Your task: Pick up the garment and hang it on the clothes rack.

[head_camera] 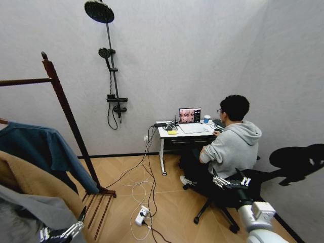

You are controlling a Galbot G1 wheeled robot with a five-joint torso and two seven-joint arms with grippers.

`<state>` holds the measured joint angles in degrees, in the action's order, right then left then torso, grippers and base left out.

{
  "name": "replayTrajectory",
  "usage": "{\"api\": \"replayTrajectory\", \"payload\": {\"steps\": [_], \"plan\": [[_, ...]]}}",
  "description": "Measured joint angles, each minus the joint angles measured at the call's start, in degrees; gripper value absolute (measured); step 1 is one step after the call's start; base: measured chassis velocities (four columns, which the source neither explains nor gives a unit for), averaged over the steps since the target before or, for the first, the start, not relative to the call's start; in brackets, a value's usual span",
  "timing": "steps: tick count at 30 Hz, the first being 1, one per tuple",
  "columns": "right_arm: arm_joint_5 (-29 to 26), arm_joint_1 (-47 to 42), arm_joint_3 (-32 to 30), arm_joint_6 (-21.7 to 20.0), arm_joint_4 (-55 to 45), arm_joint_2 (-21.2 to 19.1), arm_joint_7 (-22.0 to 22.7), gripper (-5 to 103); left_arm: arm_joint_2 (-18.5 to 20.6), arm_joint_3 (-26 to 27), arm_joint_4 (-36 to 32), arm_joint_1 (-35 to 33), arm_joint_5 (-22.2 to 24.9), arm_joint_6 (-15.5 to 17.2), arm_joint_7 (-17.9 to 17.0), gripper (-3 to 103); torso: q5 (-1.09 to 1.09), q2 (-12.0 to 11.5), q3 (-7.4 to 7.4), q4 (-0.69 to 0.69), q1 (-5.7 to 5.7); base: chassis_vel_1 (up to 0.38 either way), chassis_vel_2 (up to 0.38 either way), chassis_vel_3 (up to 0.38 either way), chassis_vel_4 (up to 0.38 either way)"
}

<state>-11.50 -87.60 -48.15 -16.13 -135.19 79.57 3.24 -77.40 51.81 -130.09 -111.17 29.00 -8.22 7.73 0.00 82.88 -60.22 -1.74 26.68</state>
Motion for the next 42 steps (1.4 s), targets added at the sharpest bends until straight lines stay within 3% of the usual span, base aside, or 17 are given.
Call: {"api": "replayTrajectory", "payload": {"steps": [26,42], "plan": [[2.1,-1.7,3.1,1.6,-0.9,2.5,-0.2,100,0.0,0.0,0.0,0.0,0.0,0.0,0.0,100,-0.01,0.0,0.01,0.00,-0.02,0.138,-0.138,-0.137,0.135],[4.1,-2.0,4.7,4.7,2.0,4.1,-0.8,100,0.0,0.0,0.0,0.0,0.0,0.0,0.0,100,-0.01,0.0,0.01,0.00,-0.02,0.159,-0.159,-0.156,0.162]]}}
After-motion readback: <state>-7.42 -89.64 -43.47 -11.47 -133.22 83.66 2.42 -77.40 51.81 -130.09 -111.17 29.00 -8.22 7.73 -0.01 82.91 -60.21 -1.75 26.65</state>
